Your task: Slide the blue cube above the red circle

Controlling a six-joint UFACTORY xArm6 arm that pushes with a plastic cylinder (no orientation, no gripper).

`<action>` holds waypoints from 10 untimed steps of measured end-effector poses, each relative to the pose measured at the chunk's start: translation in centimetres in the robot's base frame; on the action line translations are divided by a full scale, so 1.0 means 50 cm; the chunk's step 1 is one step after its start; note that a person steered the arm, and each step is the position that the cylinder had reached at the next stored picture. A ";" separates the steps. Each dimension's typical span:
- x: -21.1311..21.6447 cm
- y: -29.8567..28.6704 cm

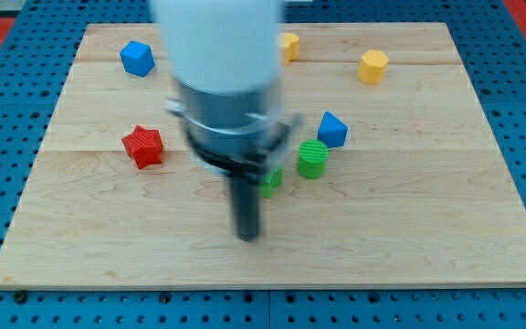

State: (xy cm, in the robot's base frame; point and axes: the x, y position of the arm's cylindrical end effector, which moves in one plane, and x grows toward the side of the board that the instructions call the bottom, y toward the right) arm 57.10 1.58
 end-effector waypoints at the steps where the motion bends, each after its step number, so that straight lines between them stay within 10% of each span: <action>1: -0.051 0.111; 3: -0.132 -0.071; 6: 0.063 -0.056; 7: 0.045 -0.356; 10: -0.502 -0.588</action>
State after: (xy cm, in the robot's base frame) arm 32.00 -27.84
